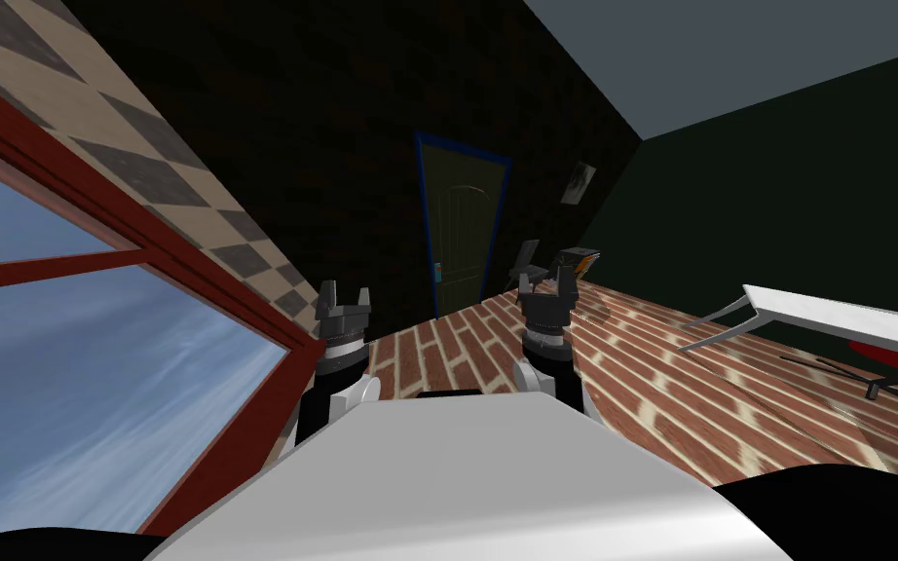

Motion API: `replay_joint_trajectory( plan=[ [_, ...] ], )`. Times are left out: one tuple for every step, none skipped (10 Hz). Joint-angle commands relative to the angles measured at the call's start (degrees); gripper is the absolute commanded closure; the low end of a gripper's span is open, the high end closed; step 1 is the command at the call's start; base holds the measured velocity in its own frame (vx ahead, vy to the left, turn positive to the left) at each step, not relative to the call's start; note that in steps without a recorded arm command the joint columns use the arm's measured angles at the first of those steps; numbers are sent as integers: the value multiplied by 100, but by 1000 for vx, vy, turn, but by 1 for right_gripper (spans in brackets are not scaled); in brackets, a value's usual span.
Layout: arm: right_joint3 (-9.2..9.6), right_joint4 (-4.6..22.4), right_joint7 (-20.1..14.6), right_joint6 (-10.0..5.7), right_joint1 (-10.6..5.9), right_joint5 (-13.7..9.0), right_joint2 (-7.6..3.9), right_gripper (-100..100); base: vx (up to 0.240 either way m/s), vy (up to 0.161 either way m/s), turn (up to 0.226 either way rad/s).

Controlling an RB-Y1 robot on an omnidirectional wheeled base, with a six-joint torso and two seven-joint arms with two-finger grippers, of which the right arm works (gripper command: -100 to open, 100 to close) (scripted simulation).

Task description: Pull the door open

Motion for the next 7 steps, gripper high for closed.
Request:
replay_joint_trajectory(
  plan=[
    [-12, 211, 148, 23, -114, 82, -65, -100, 84, -72, 25],
    [-16, 283, 199, 31, -153, 111, -85, -100, 85, 34, -12],
    [-20, 356, 249, 40, -192, 139, -105, -100, 71, 54, -12],
    [-30, 528, 370, 59, -285, 206, -148, -100, 88, 54, 3],
    [-36, 632, 443, 70, -341, 247, -172, -100, 102, 36, 3],
    [-42, 736, 516, 82, -397, 288, -196, -100, 97, 21, 1],
    [-48, 841, 590, 93, -453, 329, -220, -100, 80, 17, 2]
  ],
)
